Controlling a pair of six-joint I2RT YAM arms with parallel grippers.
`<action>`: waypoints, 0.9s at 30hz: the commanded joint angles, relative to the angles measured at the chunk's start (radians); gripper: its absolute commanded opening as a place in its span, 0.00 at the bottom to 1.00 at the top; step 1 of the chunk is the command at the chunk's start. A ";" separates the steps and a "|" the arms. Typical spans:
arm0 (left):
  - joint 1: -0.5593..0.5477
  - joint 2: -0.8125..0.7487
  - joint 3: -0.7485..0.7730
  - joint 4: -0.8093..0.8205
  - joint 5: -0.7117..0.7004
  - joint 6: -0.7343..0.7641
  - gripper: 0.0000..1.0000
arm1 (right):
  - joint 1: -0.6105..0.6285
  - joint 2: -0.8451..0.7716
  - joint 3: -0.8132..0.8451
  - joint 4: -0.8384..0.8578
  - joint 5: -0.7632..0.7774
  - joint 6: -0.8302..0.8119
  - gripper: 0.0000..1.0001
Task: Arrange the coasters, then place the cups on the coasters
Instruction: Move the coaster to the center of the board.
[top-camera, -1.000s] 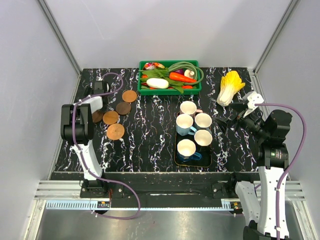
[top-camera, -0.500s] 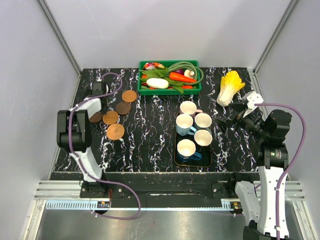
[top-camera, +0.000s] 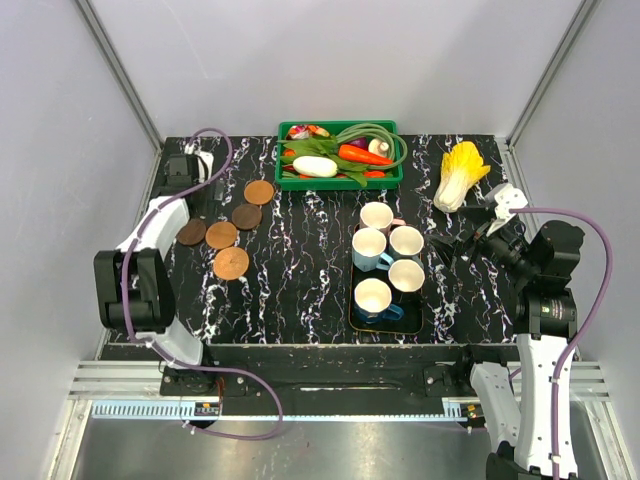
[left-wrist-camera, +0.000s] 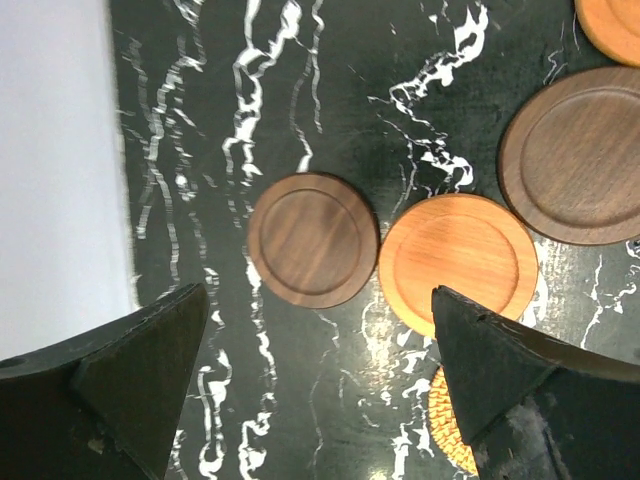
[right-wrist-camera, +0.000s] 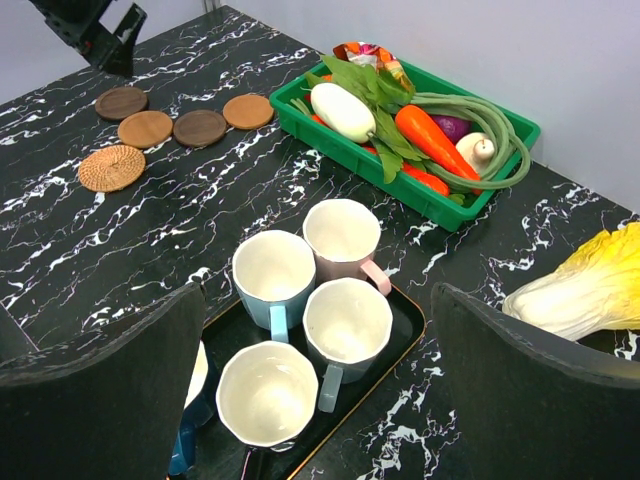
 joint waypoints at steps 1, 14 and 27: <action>0.043 0.102 0.119 -0.101 0.162 -0.107 0.99 | 0.003 -0.006 0.001 0.015 0.016 -0.010 1.00; 0.155 0.365 0.394 -0.290 0.511 -0.230 0.99 | 0.003 0.005 -0.002 0.013 0.026 -0.018 1.00; 0.169 0.447 0.455 -0.342 0.471 -0.366 0.99 | 0.001 0.031 0.000 0.010 0.026 -0.021 1.00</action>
